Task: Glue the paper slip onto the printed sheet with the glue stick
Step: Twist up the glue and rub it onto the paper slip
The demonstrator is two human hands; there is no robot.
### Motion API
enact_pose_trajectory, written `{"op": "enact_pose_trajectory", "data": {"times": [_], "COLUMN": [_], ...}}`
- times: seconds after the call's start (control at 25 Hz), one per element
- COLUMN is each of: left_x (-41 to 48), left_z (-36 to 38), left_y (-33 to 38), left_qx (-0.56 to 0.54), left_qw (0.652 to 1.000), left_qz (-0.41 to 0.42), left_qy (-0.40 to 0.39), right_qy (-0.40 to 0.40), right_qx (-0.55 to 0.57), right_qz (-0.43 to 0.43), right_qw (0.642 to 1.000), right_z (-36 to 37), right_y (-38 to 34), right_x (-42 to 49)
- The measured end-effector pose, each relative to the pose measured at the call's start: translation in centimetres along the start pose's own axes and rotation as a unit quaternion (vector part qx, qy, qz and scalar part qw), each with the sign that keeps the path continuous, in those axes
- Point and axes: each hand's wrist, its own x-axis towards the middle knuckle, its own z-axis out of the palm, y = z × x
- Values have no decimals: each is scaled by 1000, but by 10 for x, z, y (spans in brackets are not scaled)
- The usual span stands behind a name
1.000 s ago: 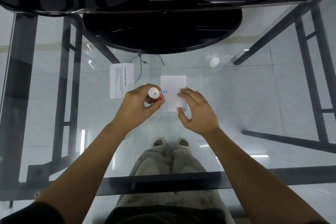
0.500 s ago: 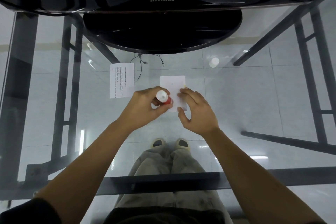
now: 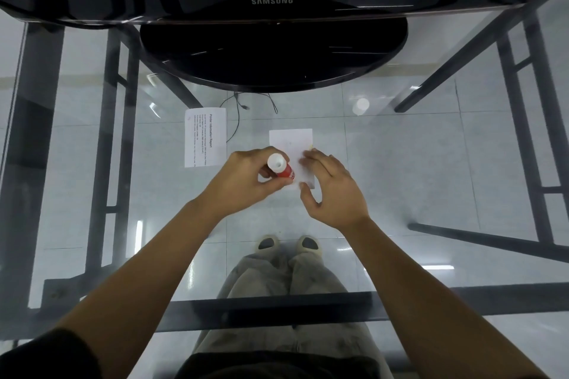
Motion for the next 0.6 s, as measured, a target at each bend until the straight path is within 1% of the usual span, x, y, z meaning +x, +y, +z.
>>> {"op": "enact_pose_trajectory", "data": {"times": [0.08,0.2,0.28,0.36,0.48,0.52,0.6], "left_x": [11,27,28,23,21,25,36], "left_z": [-7,-17,-18,-12,-5,-6,-13], "left_y": [-4,-11,-13,-11,-8,-9,-12], "left_qx": [10,15,8,8,15,14,19], "left_qw": [1000,997,996,997,1000,1000,999], "left_qz": [-13,-43,-46,-28,-8,-9,-26], "left_qy": [8,56,81,71,20,16,35], "right_qy": [5,8,8,8,5,6,11], "right_qx": [-3,-8,-7,-6,-2,-3,-5], "right_qz": [0,0,1,0,-4,-5,-8], "right_qw": [1000,1000,1000,1000,1000,1000,1000], "right_z": [0,-1,-1,-1,-2,-2,-2], "right_y": [0,0,0,0,-1,-1,-1], "right_x": [0,-1,-1,-1,-1,-1,-1]}}
